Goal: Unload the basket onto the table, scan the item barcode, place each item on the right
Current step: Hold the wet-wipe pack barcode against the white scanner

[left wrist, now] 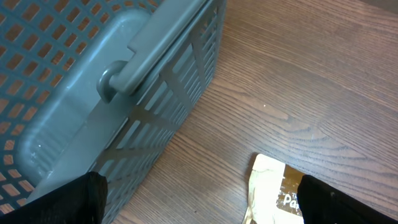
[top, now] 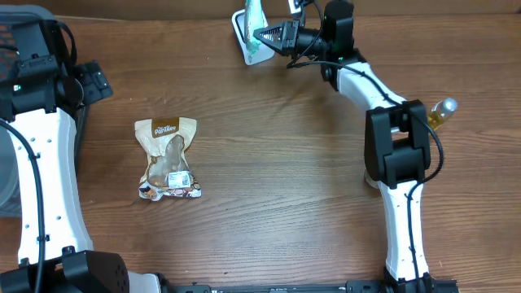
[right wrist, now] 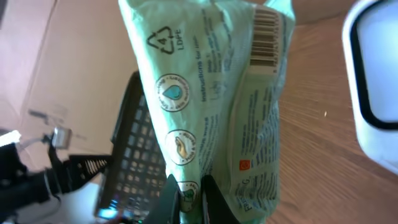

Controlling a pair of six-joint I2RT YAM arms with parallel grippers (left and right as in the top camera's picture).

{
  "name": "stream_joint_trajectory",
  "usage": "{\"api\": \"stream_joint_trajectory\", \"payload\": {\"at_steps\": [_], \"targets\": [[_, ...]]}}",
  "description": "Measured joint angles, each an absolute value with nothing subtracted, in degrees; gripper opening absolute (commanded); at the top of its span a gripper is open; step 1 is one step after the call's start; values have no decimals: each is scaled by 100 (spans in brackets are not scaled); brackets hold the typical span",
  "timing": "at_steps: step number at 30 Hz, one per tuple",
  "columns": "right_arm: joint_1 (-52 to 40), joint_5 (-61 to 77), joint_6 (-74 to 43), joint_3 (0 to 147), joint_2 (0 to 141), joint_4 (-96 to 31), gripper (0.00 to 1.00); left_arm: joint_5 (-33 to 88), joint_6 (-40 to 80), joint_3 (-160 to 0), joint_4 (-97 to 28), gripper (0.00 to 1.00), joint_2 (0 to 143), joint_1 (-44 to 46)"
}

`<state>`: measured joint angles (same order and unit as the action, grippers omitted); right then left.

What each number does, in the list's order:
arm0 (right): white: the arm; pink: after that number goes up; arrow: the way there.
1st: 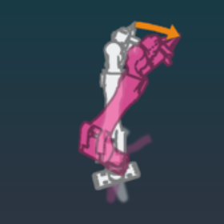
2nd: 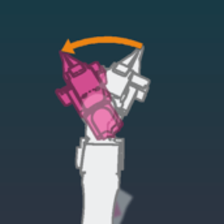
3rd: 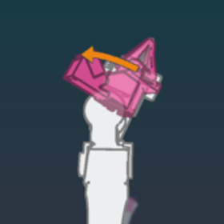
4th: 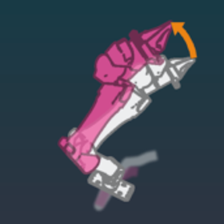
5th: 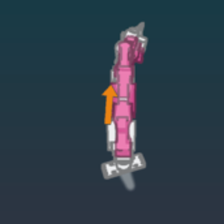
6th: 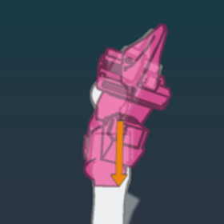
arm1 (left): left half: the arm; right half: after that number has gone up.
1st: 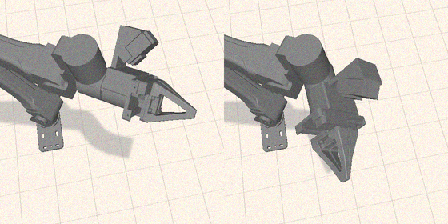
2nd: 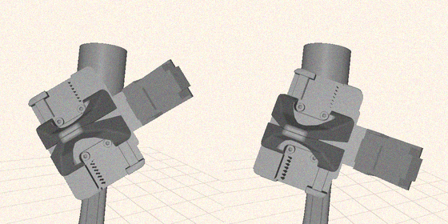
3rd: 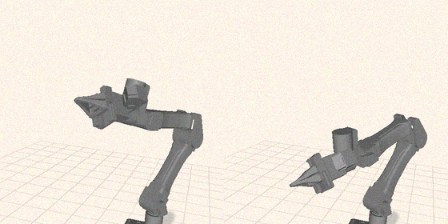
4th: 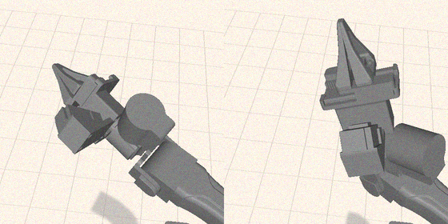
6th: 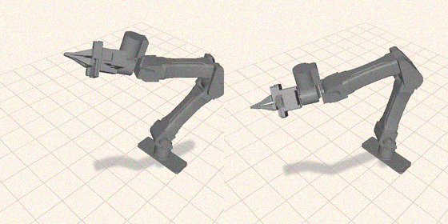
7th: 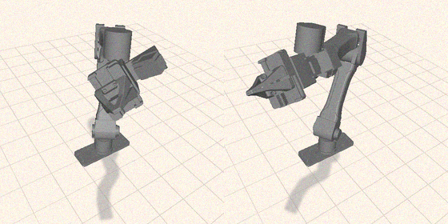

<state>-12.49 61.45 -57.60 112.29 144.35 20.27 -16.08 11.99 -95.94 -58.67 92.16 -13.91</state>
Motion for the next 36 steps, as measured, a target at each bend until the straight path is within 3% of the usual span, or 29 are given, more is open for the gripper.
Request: {"api": "stream_joint_trajectory", "payload": {"at_steps": [10, 36], "targets": [[-1251, 5756, -6580, 11229, 14800, 2189, 4, -1608, 1199, -9594, -5867, 100, 9216, -1391], [-1282, 5529, -6641, 11240, 14870, 978, 4, -1608, 1199, -9594, -5867, 100, 9216, -1391]]}}
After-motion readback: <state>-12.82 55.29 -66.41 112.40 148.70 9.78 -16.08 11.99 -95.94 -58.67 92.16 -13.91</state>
